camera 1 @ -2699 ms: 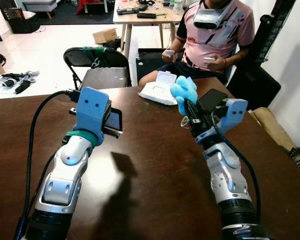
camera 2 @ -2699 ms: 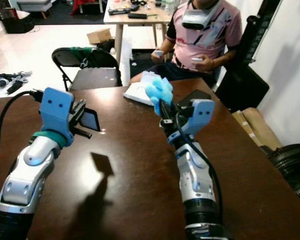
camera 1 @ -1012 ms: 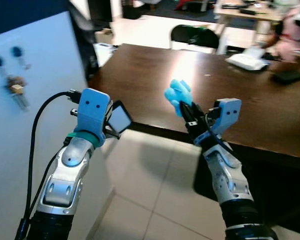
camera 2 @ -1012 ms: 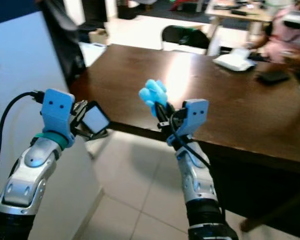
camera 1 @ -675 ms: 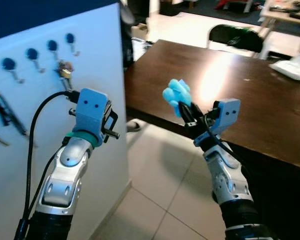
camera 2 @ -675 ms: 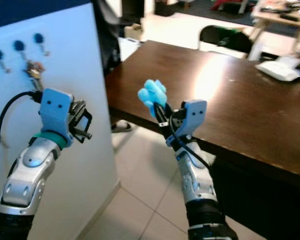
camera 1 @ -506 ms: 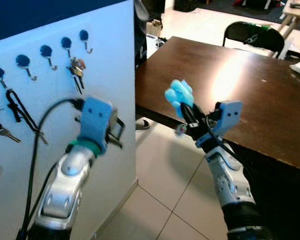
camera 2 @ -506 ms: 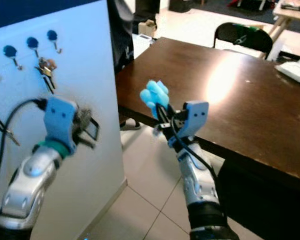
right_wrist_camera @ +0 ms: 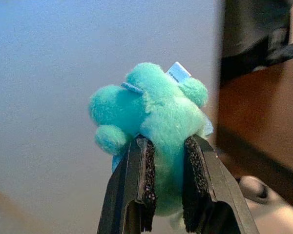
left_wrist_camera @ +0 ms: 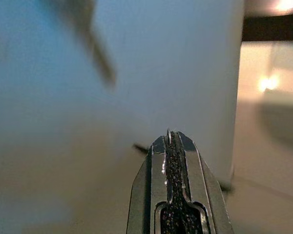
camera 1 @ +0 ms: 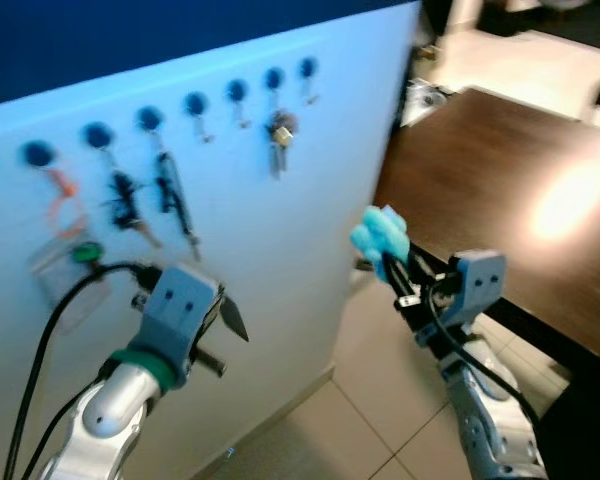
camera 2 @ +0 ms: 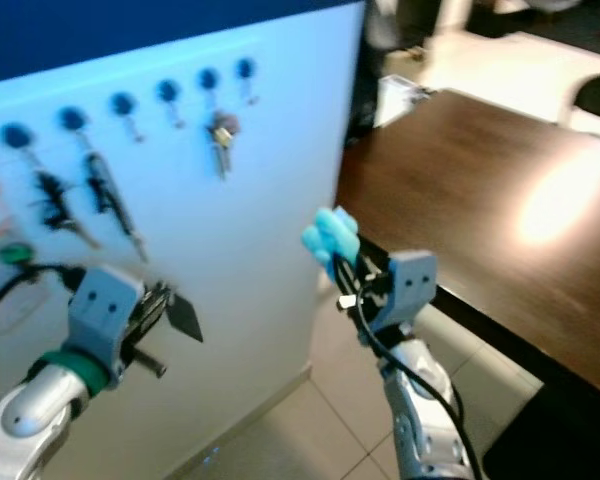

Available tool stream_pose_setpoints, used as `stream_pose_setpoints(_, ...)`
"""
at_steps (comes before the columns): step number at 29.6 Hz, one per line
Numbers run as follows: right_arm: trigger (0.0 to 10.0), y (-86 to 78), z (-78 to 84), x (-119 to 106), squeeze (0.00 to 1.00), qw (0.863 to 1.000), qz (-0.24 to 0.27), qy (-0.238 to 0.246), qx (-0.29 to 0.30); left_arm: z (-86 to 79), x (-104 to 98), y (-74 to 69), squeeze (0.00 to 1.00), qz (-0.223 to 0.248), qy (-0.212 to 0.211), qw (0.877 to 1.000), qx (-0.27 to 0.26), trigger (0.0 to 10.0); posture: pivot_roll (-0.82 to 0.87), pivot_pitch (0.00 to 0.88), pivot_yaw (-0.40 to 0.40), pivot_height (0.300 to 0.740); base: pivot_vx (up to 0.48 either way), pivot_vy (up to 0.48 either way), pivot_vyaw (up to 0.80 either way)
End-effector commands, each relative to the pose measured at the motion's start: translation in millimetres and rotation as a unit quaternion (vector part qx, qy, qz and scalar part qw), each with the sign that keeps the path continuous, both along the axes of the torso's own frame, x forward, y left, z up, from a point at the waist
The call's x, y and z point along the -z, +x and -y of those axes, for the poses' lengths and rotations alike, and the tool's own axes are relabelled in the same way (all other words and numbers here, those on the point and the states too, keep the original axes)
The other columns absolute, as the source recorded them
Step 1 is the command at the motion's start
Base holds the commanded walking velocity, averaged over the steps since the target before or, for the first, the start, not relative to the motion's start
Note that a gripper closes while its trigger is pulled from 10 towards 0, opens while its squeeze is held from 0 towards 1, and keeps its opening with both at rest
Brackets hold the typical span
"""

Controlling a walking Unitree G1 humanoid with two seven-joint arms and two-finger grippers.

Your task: Hang keys on a hook

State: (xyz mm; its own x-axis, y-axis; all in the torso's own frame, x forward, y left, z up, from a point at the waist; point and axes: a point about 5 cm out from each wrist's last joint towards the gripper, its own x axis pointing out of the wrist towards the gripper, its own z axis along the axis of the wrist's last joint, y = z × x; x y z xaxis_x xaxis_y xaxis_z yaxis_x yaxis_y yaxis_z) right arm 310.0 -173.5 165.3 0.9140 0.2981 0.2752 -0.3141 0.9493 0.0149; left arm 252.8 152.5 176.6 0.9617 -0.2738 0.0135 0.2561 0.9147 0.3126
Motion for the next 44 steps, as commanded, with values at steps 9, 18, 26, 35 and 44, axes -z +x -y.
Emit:
stream_pose_setpoints(9,10.0,-0.1,-4.8,0.4,0.00,1.000,-0.007,-0.006,-0.006,-6.4,-1.0,-27.3,0.00,-0.035,0.018,0.999,0.032,10.0,0.06,0.065,0.069,0.740,0.000,0.000,0.79)
stream_pose_setpoints(18,10.0,-1.8,-5.3,-0.2,0.00,1.000,-0.006,-0.006,-0.006,-5.6,-2.1,-30.0,0.00,-0.038,0.018,0.998,0.037,10.0,0.06,0.063,0.071,0.740,0.000,0.000,0.79)
stream_pose_setpoints(26,10.0,-1.7,-7.8,0.1,0.00,1.000,-0.007,-0.002,-0.010,-6.0,-3.5,-29.4,0.00,-0.039,0.018,0.998,0.034,10.0,0.06,0.065,0.072,0.740,0.000,0.000,0.79)
stream_pose_setpoints(35,10.0,-11.0,-12.1,0.6,0.00,1.000,-0.003,0.017,-0.016,-0.5,-7.4,-20.1,0.00,-0.020,0.014,0.999,0.028,10.0,0.06,0.073,0.064,0.740,0.000,0.000,0.08)
stream_pose_setpoints(44,10.0,-32.6,-8.4,3.3,0.00,1.000,0.003,0.019,0.004,1.6,-9.3,-11.1,0.00,-0.014,0.010,1.000,0.018,10.0,0.04,0.082,0.076,0.740,0.000,0.000,0.00)
